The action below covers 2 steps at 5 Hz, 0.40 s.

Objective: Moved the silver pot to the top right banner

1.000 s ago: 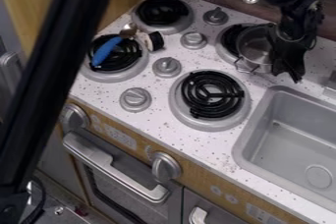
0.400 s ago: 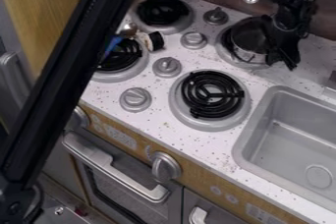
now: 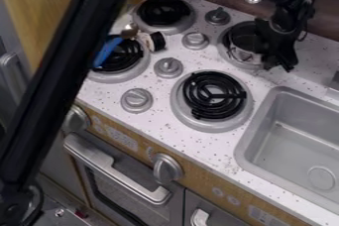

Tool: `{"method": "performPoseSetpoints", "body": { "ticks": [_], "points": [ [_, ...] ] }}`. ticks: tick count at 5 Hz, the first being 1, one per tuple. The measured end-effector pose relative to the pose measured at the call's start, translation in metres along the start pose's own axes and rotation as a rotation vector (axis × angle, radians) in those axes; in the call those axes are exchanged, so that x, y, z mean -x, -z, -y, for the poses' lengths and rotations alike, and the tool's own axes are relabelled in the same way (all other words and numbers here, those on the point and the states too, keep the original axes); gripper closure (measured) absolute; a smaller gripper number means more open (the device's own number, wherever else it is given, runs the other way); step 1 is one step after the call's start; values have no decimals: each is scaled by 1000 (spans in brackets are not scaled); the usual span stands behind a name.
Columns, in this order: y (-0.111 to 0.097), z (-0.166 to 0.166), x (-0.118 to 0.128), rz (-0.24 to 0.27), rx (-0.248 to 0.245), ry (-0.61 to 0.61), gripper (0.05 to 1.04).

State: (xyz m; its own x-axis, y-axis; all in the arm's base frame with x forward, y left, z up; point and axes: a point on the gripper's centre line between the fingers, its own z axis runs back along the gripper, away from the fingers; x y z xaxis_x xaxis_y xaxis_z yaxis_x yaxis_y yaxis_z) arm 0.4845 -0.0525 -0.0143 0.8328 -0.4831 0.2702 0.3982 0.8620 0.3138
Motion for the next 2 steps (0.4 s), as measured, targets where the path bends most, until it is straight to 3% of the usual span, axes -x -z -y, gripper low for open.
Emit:
{"method": "performPoseSetpoints", "body": {
  "ticks": [1,2],
  "points": [
    [-24,-2,-4,45,-12,-1,263],
    [-59,1,7,71,-17,-39,82]
  ]
}}
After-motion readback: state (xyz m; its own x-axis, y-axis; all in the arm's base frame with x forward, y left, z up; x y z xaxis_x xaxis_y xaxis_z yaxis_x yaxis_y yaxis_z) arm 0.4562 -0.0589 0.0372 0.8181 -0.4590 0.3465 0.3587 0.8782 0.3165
